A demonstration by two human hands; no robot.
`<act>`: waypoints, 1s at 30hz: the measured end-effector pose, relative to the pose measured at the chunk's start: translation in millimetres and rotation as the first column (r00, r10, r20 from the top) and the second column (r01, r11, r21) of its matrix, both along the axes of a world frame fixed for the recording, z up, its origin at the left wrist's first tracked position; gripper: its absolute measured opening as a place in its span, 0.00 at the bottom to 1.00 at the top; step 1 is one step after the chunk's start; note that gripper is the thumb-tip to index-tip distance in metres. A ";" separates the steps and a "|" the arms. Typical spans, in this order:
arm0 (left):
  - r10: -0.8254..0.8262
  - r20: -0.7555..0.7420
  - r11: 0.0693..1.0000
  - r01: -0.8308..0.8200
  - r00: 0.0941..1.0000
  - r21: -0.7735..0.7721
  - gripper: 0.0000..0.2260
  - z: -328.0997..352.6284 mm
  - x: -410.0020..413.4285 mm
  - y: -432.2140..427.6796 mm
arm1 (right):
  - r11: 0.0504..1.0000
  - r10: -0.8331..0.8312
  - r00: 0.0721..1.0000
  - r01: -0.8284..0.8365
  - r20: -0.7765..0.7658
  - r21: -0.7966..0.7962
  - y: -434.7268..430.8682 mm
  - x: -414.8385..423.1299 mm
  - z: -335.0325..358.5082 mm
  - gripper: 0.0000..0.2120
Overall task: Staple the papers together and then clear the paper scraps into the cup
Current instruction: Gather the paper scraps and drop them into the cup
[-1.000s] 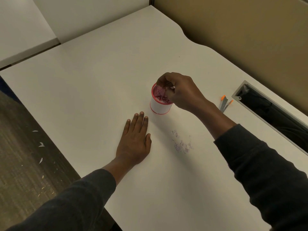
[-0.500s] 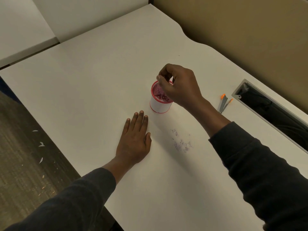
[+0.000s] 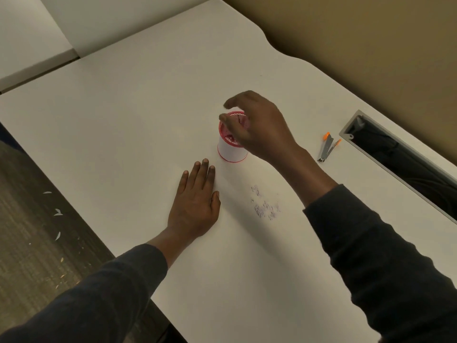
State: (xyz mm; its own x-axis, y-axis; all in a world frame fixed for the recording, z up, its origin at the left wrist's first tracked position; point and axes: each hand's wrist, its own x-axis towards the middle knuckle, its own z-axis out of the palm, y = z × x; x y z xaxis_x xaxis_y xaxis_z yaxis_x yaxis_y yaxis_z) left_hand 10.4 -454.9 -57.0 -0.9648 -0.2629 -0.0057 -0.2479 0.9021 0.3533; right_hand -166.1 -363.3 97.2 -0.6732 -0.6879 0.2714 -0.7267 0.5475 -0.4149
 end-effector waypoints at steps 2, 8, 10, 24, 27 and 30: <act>-0.003 -0.014 1.000 0.003 1.000 0.000 0.29 0.0 0.0 -0.2 | 0.994 -0.077 0.996 0.079 0.033 -0.070 29.2 7.5 0.9 0.20; -0.013 -0.033 1.000 0.012 0.999 -0.025 0.29 -0.4 -0.1 -0.7 | 0.870 -0.413 0.893 0.329 0.177 0.367 157.4 83.7 -81.2 0.45; -0.015 -0.033 0.999 0.014 0.999 -0.032 0.29 -0.4 -0.2 -0.1 | 0.796 -0.462 0.875 0.336 0.147 0.503 182.9 116.5 -109.2 0.50; -0.013 -0.041 0.999 0.011 0.999 -0.044 0.29 1.9 -0.8 0.1 | 0.822 -0.439 0.889 0.338 0.133 0.458 141.2 154.5 -123.5 0.49; -0.012 -0.036 0.999 0.011 0.999 -0.044 0.29 1.7 -0.8 -0.1 | 0.783 -0.494 0.857 0.366 0.146 0.503 150.6 187.8 -121.1 0.50; -0.014 -0.040 0.999 0.013 0.999 -0.046 0.29 1.1 -0.5 -0.5 | 0.803 -0.462 0.872 0.337 0.158 0.492 137.1 189.2 -125.6 0.51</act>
